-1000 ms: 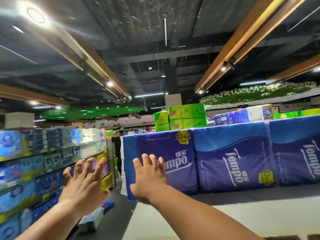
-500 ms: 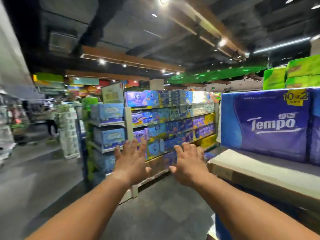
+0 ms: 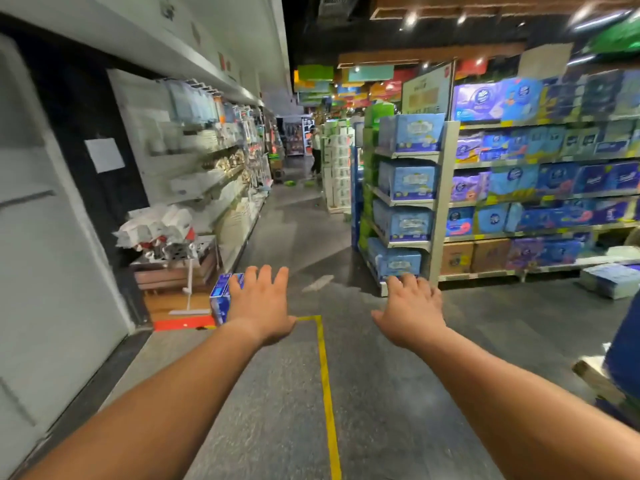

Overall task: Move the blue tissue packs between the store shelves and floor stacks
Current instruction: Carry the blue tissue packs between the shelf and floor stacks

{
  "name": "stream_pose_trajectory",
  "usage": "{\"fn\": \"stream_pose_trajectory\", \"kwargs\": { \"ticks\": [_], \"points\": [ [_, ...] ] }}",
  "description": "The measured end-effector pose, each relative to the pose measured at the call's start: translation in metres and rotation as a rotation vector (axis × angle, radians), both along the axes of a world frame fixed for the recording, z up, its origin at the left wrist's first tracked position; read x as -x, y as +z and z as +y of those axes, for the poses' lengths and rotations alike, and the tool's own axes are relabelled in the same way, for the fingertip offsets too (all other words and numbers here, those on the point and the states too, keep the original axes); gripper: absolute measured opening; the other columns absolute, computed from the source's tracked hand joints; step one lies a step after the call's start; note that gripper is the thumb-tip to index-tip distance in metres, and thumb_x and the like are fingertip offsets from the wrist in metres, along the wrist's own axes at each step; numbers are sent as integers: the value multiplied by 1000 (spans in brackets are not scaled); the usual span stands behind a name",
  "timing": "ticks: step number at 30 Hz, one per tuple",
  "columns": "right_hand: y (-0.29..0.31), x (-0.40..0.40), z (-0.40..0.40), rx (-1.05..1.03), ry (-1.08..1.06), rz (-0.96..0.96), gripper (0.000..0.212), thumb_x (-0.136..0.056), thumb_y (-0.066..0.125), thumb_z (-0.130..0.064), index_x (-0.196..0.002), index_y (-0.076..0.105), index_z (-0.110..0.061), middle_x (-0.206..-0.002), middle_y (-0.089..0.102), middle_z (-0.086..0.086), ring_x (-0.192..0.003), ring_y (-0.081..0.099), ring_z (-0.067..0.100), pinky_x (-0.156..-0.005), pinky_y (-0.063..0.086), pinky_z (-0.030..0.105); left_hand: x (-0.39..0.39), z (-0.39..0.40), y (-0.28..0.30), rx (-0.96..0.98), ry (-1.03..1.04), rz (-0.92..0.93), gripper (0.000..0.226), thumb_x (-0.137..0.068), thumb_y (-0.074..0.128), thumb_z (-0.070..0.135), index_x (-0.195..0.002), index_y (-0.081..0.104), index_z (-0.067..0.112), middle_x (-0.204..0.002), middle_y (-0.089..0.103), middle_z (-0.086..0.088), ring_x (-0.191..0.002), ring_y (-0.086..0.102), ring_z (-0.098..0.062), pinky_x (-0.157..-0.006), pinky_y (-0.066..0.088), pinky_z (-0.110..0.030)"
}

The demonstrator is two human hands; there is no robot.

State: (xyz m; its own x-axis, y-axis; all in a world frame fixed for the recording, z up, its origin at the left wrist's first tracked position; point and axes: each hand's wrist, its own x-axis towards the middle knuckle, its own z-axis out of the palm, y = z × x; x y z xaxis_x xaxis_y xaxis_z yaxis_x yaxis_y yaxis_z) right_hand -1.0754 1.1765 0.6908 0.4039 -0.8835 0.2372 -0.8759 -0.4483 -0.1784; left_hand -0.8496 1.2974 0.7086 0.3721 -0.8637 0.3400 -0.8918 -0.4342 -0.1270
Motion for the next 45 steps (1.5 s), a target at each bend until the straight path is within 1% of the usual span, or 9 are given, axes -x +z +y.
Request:
{"fn": "stream_pose_trajectory", "kwargs": {
  "ticks": [3,9,12,16,27,30,34,39,45],
  "points": [
    [-25,-24,61,-37,117,28,68,-88,54,-58,-143,38,-21,-145,38,10,-136,30,34,-113,22,54,-6,75,-21,-89,93,-19,94,-77,61,71,-152,25,27,-147,39,-5,-136,33,-31,-107,31,-52],
    [-46,-52,148,-80,281,52,62,-85,54,-54,-135,42,-20,-138,42,9,-132,35,34,-112,25,54,-9,183,-38,-124,240,50,83,-76,65,67,-142,33,28,-140,43,-5,-132,36,-30,-105,29,-53],
    [-52,-54,173,-89,344,55,64,-86,53,-55,-138,40,-20,-141,40,10,-134,33,35,-114,23,55,-7,215,-40,-95,292,60,84,-77,64,66,-143,31,27,-143,41,-4,-135,33,-30,-107,28,-55],
    [-49,-43,180,-89,375,67,69,-89,52,-56,-146,34,-22,-148,36,11,-138,29,36,-116,20,57,7,227,-34,-84,319,73,88,-79,64,66,-148,25,27,-150,37,-4,-140,29,-30,-112,25,-57],
    [-46,8,135,-58,393,53,64,-89,54,-56,-140,37,-21,-145,38,10,-137,30,35,-116,19,57,62,180,-36,-65,283,69,88,-79,63,67,-149,26,28,-148,38,-4,-138,29,-30,-112,24,-56],
    [-50,8,120,-71,394,60,68,-91,53,-55,-145,32,-20,-149,35,11,-140,27,36,-116,18,56,63,161,-42,-88,270,84,89,-80,62,67,-151,24,28,-150,36,-4,-140,26,-30,-112,21,-57],
    [-55,-4,94,-76,388,75,70,-92,53,-56,-147,31,-20,-151,32,11,-142,25,36,-117,15,57,45,130,-51,-90,271,121,90,-79,63,67,-150,24,28,-148,37,-4,-140,26,-30,-112,22,-58],
    [-68,-35,45,-71,363,107,65,-90,53,-56,-142,36,-20,-146,38,10,-137,30,36,-116,19,57,7,72,-63,-81,240,121,83,-77,63,67,-143,32,29,-140,43,-2,-132,35,-29,-108,29,-54],
    [-73,-98,-25,-83,309,130,68,-90,53,-55,-145,34,-19,-149,35,11,-138,30,37,-115,19,57,-58,-18,-67,-77,155,112,85,-79,62,66,-147,28,27,-144,40,-2,-134,33,-27,-109,28,-53]
  ]
}}
